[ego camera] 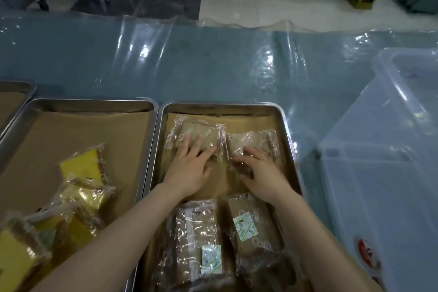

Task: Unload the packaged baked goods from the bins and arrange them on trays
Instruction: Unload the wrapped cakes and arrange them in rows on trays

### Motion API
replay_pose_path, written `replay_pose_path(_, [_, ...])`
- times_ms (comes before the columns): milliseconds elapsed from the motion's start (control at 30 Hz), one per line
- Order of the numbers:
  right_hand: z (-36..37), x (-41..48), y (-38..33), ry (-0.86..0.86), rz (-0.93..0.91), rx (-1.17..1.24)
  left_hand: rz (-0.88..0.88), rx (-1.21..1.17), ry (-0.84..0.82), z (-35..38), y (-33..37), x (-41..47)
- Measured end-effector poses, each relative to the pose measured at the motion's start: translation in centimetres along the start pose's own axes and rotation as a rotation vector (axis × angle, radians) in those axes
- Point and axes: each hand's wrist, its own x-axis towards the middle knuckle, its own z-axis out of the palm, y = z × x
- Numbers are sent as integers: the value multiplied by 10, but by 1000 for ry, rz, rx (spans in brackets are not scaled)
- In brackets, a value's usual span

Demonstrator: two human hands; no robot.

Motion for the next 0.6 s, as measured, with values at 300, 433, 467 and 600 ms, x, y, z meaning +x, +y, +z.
replay_pose_path(300, [-7, 53, 5, -5, 2, -1, -45, 24, -32, 0, -8, 26])
replay_pose_path(433, [-6, 52, 3, 24, -9, 54, -58, -51, -79, -9, -4, 26])
replay_pose_path(467, [-7, 48, 1, 62, -13, 110, -48, -80, -40, -13, -3, 22])
replay_pose_path(600, [-14, 9, -4, 286, 73, 309, -10, -274, 161, -26, -2, -15])
